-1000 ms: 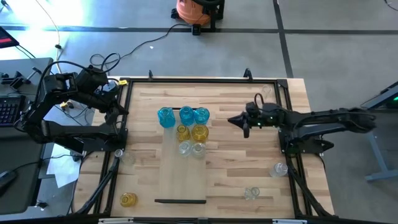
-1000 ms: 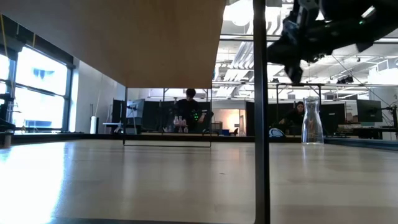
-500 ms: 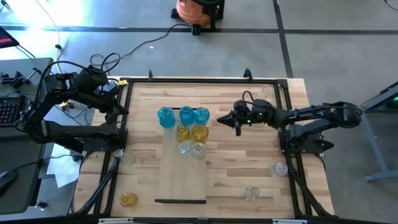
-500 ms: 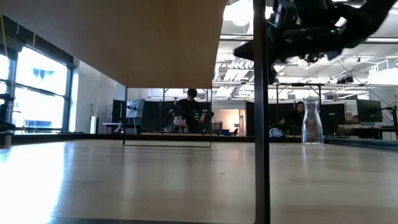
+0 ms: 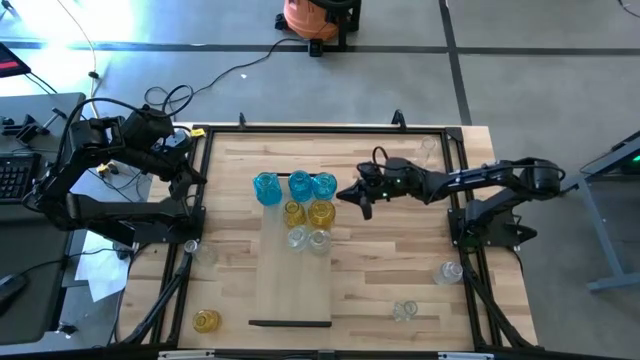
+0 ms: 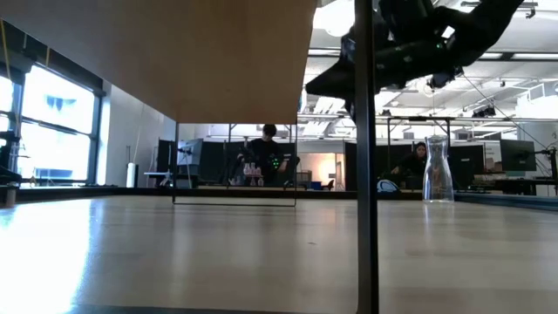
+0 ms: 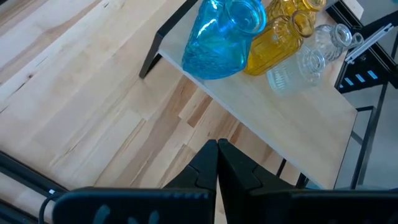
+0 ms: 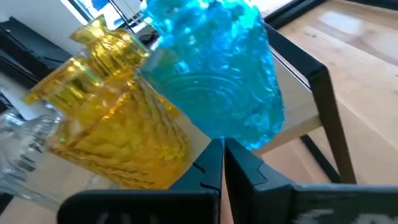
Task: Sort vases onto shelf
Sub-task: Put the blue vase on the shelf to align with the other blue vases
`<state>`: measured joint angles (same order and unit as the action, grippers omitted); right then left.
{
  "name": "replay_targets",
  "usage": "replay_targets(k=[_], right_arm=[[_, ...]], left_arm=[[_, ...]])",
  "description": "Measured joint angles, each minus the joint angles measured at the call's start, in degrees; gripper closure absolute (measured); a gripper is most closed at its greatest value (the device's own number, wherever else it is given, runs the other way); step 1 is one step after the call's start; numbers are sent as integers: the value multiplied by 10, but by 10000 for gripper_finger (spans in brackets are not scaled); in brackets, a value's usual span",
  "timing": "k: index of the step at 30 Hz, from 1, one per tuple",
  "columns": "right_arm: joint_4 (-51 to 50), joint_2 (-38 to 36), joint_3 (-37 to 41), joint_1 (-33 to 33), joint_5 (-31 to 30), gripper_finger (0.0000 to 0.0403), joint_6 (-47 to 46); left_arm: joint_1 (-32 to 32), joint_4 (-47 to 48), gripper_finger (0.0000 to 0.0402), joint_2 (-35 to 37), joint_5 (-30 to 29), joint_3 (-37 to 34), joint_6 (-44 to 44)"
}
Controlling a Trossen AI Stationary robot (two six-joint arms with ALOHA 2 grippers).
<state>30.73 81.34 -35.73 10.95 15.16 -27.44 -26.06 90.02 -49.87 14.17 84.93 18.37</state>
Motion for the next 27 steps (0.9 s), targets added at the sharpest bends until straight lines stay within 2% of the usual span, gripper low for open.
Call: replay_targets(k=[27], right_arm=[[45,0,0,1,-29,403,-2]], left_arm=[[0,0,401,0,0,0,-6]])
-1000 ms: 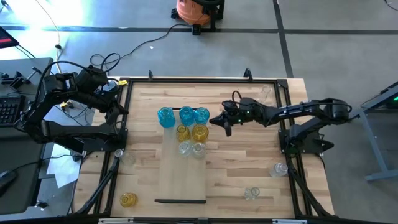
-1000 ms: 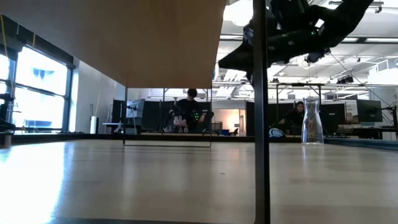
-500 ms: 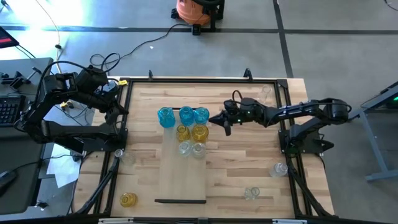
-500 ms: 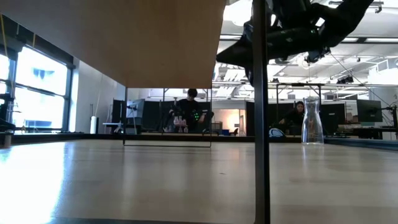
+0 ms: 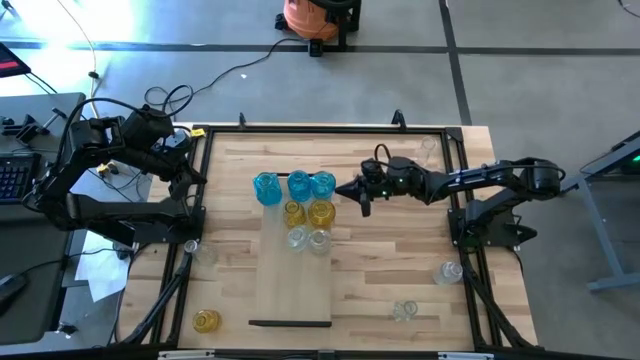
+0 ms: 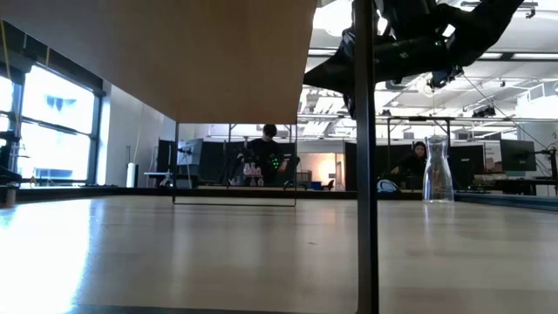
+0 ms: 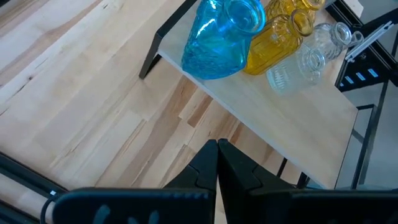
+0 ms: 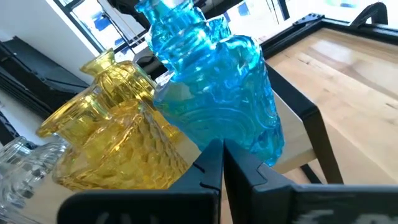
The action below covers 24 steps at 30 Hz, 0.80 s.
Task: Sort vases onto shelf
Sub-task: Put the blue vase on the shelf to align with the other blue vases
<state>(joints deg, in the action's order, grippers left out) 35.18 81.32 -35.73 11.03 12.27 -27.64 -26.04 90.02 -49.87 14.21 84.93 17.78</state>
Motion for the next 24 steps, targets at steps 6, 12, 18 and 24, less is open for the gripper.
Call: replay_targets(k=[6,12,18,24], right_arm=[[15,0,-1,0,0,403,1],[10,0,-1,-3,-9,403,-19],[-26,-2,-1,-9,-88,403,-24],[-100,-20,-1,-9,-233,403,-42]], left_arm=[[0,0,401,0,3,0,1],[0,-2,401,4,14,-4,9],[22,0,401,35,42,-94,61],[64,-70,401,66,32,-212,66]])
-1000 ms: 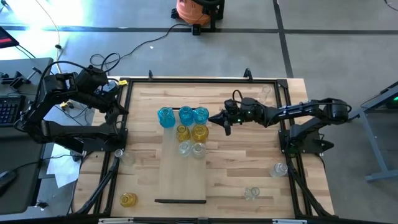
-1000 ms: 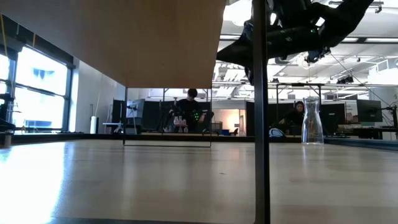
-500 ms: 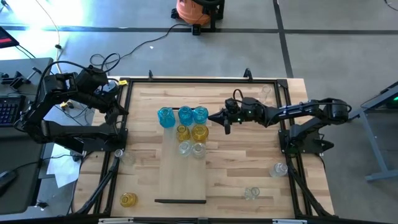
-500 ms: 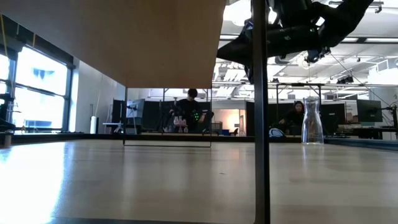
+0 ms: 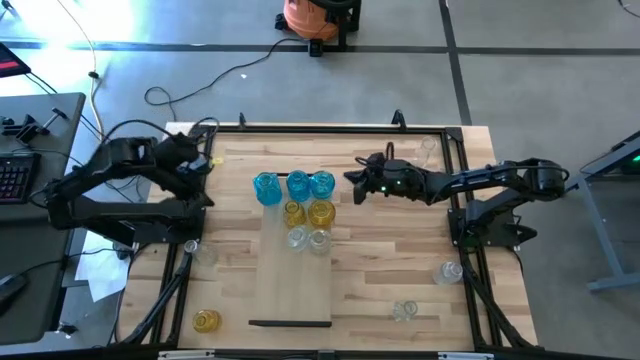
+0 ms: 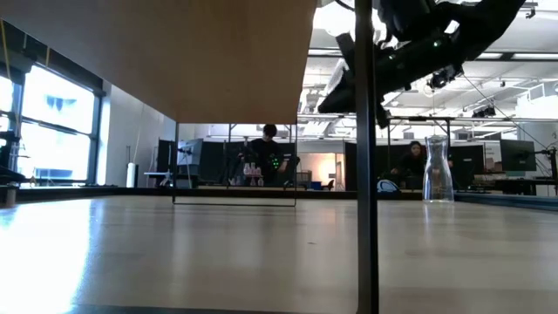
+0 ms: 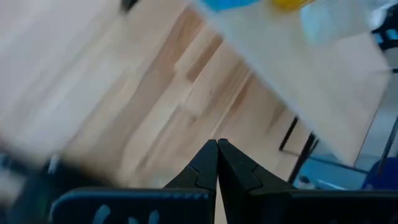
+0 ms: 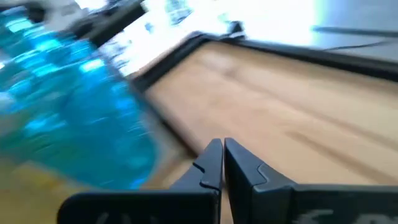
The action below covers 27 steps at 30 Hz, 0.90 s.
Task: Sort vases onto shelf
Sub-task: Put the blue vase on the shelf to align with the other blue vases
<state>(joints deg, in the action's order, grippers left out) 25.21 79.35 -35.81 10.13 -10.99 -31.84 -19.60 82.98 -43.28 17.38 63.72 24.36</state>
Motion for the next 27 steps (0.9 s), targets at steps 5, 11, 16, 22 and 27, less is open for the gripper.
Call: replay_targets(k=[5,11,16,22,27], right_arm=[[-26,-32,0,2,-106,403,-20],[-42,-69,0,12,-143,403,-43],[-41,-93,0,24,-161,403,-66],[-40,-100,0,28,-162,403,-87],[-40,-100,0,24,-162,403,-106]], left_arm=[[41,-180,401,25,-31,-64,-29],[80,-204,401,29,-84,-115,-69],[107,-278,401,35,-120,-165,-70],[123,-346,402,35,-155,-212,-76],[126,-399,401,38,-166,-235,-91]])
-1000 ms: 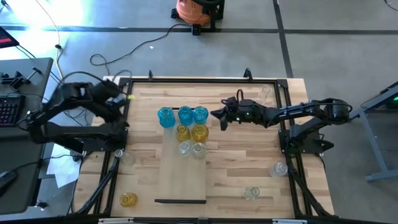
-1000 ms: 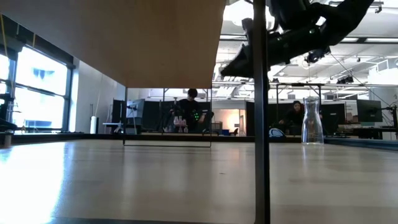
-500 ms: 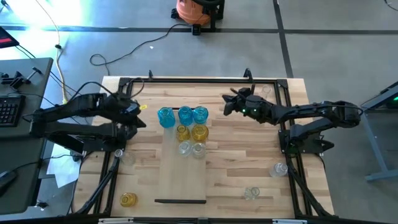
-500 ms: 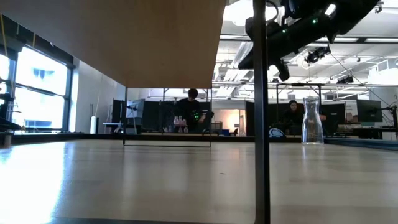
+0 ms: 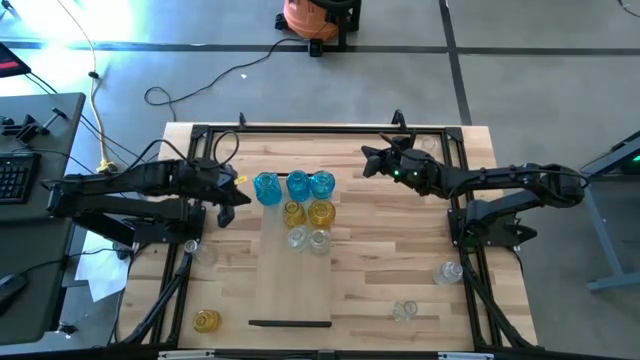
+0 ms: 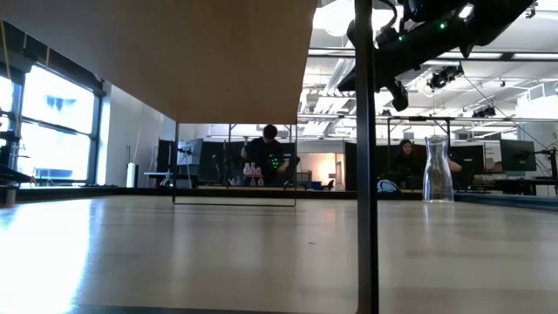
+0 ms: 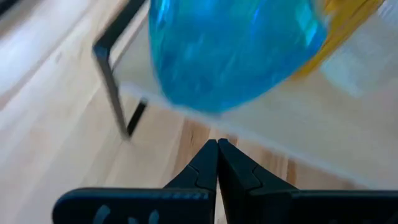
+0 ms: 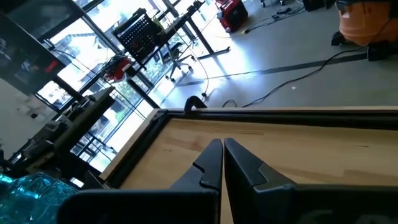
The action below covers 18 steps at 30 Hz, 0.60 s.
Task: Sort vases onto shelf
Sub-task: Put the blue vase on the shelf to align with the other blue vases
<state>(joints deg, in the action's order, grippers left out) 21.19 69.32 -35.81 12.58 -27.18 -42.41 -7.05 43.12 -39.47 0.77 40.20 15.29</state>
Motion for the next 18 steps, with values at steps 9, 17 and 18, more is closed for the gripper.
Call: replay_targets(k=[9,17,18], right_arm=[[1,0,0,-14,-23,403,-11],[1,0,0,-15,-21,403,-7],[1,0,0,-15,-21,403,-7]], left_arm=[[0,-44,401,0,-9,-8,-11],[0,-82,401,0,-44,-8,-21],[0,-84,402,0,-47,-8,-21]])
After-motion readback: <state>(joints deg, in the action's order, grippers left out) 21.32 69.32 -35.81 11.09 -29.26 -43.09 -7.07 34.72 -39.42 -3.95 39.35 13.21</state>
